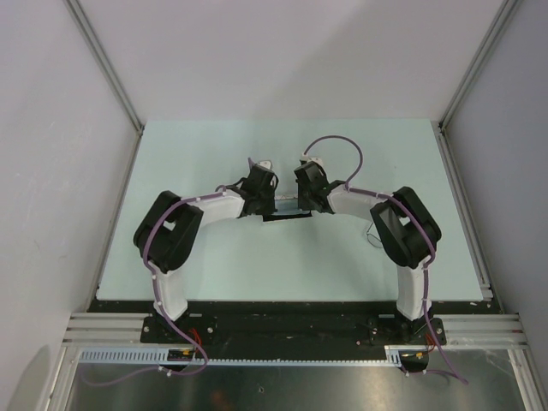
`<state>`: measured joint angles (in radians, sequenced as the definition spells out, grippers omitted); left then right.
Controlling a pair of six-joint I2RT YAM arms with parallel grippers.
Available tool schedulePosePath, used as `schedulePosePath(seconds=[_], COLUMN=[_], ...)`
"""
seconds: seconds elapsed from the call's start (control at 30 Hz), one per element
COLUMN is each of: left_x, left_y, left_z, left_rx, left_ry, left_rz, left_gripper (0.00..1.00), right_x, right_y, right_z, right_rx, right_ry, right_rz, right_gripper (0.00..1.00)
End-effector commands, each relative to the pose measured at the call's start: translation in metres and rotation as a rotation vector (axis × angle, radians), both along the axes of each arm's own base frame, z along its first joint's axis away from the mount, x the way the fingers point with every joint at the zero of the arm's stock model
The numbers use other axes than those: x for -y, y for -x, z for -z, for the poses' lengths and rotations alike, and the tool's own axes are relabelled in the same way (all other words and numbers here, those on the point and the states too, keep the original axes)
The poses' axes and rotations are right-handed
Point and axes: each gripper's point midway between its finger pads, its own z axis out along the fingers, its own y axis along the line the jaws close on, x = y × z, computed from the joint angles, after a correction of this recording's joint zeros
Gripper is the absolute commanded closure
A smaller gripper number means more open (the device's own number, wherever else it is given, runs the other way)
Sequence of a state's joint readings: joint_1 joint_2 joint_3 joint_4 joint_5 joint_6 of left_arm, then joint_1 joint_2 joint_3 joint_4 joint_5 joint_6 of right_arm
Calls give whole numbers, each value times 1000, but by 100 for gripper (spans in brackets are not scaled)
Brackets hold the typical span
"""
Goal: Organize the sunglasses
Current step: Smooth out the folded cleaning cloth from the sunglasses case.
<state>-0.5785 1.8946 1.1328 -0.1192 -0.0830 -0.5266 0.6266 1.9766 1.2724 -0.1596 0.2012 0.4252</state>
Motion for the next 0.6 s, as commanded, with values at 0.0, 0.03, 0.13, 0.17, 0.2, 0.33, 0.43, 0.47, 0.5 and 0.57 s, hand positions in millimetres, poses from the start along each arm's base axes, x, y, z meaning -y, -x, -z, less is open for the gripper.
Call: schedulePosePath(seconds=[0.0, 0.03, 0.13, 0.17, 0.2, 0.33, 0.43, 0.47, 0.5, 0.57], left_x=[-3, -6, -7, -8, -8, -9, -11, -11, -12, -12], left_y=[-3, -3, -2, -2, -2, -2, -2, -2, -3, -3], left_z=[2, 2, 2, 3, 2, 2, 1, 1, 0, -1], left_rx=[13, 17, 18, 18, 20, 22, 26, 26, 29, 31], left_ry=[-17, -24, -29, -33, -33, -39, -45, -46, -48, -49], left_rz=[-32, -39, -41, -42, -43, -42, -46, -47, -47, -48], left_gripper=[98, 98, 98, 98, 98, 99, 99, 99, 99, 99], right_x=[0, 1, 6, 8, 9, 16, 16, 15, 15, 11], right_y=[-15, -15, -17, -17, -18, -19, -20, -21, -21, -22], right_z=[-20, -20, -22, -22, -23, -25, -29, -31, -33, -39], right_rx=[58, 59, 67, 72, 74, 86, 100, 106, 111, 124], right_ry=[1, 5, 21, 31, 33, 60, 66, 62, 63, 45], right_rz=[33, 37, 48, 50, 56, 81, 83, 82, 76, 71], right_gripper=[100, 100, 100, 100, 100, 100, 100, 100, 100, 100])
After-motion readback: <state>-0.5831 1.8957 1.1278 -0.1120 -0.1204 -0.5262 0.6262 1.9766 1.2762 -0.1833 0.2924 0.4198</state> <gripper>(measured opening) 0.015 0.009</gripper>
